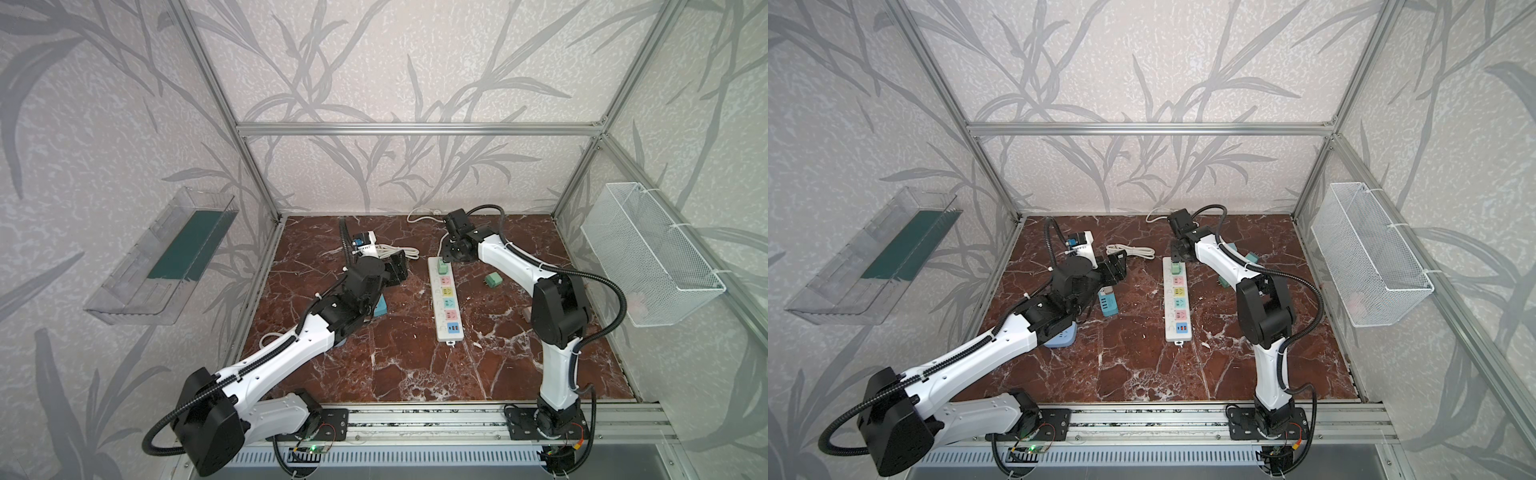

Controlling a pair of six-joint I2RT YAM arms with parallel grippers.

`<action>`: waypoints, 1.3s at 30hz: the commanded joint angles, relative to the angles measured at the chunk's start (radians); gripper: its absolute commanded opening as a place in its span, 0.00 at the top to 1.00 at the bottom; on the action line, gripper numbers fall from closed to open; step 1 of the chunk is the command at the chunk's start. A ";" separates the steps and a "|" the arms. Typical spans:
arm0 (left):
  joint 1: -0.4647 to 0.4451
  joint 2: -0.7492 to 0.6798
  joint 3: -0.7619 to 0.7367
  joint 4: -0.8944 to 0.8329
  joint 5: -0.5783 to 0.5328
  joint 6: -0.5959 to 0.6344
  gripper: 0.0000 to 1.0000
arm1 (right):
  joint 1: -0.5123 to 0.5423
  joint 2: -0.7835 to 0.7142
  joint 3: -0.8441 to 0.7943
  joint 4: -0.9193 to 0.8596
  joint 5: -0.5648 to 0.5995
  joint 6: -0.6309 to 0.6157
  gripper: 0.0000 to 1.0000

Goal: Insert the plug
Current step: 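Open the right gripper and lift it off the plugged-in green adapter, then move the right gripper over the loose cube adapters beside the white strip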

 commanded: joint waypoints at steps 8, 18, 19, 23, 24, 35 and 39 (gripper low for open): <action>0.008 -0.006 -0.005 0.015 0.003 0.001 0.22 | -0.009 -0.014 -0.054 -0.028 -0.001 0.018 0.49; 0.023 -0.011 -0.011 0.048 0.027 0.052 0.22 | -0.022 -0.189 -0.079 -0.049 0.017 0.042 0.43; 0.024 -0.013 -0.012 0.051 0.034 0.057 0.22 | -0.022 -0.208 -0.084 -0.056 0.024 0.049 0.42; 0.025 -0.012 -0.018 0.068 0.045 0.056 0.22 | -0.016 -0.288 -0.115 -0.065 0.039 0.077 0.41; 0.027 -0.014 -0.017 0.068 0.048 0.055 0.22 | -0.012 -0.304 -0.122 -0.068 0.039 0.085 0.41; 0.096 -0.020 -0.022 0.092 0.132 -0.011 0.24 | 0.002 -0.318 -0.121 -0.073 0.109 0.103 0.38; 0.102 -0.015 -0.028 0.103 0.131 0.013 0.25 | -0.006 -0.309 -0.061 -0.108 0.103 0.095 0.37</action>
